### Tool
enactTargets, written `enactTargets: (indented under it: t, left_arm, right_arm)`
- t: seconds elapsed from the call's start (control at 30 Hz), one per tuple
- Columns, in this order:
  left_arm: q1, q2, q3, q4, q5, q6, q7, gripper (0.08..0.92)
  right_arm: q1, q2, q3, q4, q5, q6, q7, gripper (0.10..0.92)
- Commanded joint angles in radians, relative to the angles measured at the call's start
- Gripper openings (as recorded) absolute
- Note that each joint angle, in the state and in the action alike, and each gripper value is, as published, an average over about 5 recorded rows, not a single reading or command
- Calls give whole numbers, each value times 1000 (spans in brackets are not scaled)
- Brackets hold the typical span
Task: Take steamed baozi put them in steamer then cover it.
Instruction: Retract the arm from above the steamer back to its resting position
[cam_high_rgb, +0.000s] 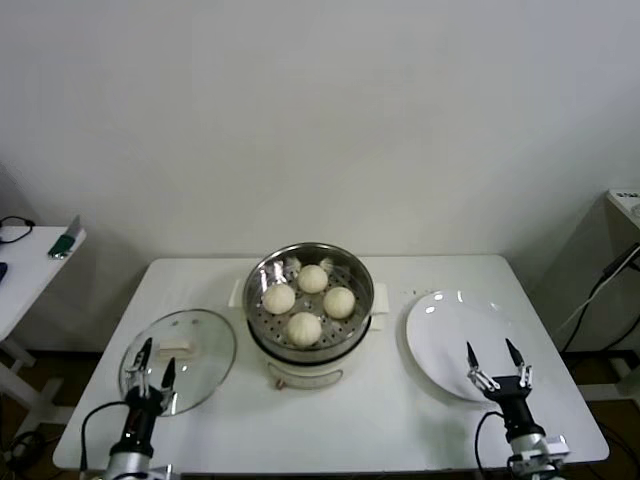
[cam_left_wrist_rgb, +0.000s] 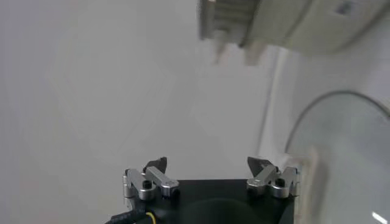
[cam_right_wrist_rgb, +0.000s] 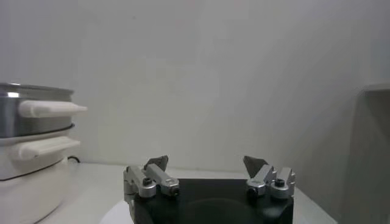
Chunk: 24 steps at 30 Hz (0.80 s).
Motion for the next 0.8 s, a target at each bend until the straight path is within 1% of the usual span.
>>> enactTargets:
  t: [0.03, 0.27, 0.43, 0.57, 0.8]
  left_arm:
    - [-106, -3, 11, 185, 168, 35, -31, 823]
    - [-193, -6, 21, 229, 185, 88, -6, 823]
    - [-253, -11, 33, 287, 207, 127, 20, 823]
    - [-286, -9, 42, 320, 218, 168, 53, 823]
    - [-320, -2, 50, 353, 222, 193, 73, 823]
  right_arm:
    - [-63, 58, 23, 22, -29, 42, 5, 823]
    - [-73, 74, 25, 36, -41, 39, 9, 823]
    - [-79, 80, 30, 44, -47, 41, 9, 823]
    - [-85, 82, 38, 55, -47, 44, 10, 823]
    - [-93, 90, 42, 74, -53, 46, 13, 823]
